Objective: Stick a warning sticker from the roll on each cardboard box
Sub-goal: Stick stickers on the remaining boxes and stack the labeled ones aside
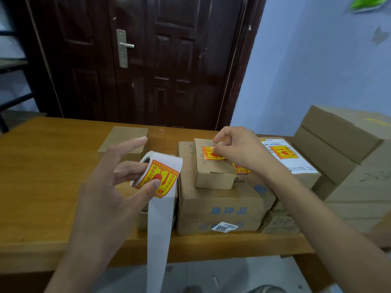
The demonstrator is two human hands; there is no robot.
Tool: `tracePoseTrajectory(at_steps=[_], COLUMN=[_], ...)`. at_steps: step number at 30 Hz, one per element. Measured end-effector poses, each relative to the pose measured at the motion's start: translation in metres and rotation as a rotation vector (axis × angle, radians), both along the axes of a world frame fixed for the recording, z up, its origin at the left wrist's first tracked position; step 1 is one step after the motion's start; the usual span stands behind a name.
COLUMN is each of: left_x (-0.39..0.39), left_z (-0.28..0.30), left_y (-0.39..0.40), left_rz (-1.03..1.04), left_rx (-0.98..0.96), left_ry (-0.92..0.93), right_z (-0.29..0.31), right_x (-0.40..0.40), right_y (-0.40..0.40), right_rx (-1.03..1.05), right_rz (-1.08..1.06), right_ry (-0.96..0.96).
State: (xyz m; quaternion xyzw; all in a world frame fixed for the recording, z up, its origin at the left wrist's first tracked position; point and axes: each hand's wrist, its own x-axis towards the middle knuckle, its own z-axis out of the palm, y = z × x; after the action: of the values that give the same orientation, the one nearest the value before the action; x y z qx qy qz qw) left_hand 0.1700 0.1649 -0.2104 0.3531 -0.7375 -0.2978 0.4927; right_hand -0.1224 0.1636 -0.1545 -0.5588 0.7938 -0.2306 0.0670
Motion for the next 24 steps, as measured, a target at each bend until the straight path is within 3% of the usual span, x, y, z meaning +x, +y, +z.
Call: tracePoseTrajectory(at_steps=[3, 7, 14, 24], left_x=[0.002, 0.006, 0.008, 0.013], left_z=[-0.001, -0.003, -0.007, -0.006], left_y=[0.001, 0.001, 0.004, 0.010], left_rz=[0.005, 0.016, 0.032, 0.076], left_rx=[-0.001, 0.010, 0.033, 0.033], left_ry=[-0.001, 0.021, 0.063, 0.075], right_z=[0.002, -0.013, -0.058, -0.053], right_x=[0.004, 0.022, 0.067, 0.026], right_y=[0.008, 0.042, 0.075, 0.098], right_rx=[-0.016, -0.248, -0.203, -0.147], right_rz=[-0.029, -0.051, -0.075, -0.180], right_ry=[0.050, 0.148, 0.358, 0.573])
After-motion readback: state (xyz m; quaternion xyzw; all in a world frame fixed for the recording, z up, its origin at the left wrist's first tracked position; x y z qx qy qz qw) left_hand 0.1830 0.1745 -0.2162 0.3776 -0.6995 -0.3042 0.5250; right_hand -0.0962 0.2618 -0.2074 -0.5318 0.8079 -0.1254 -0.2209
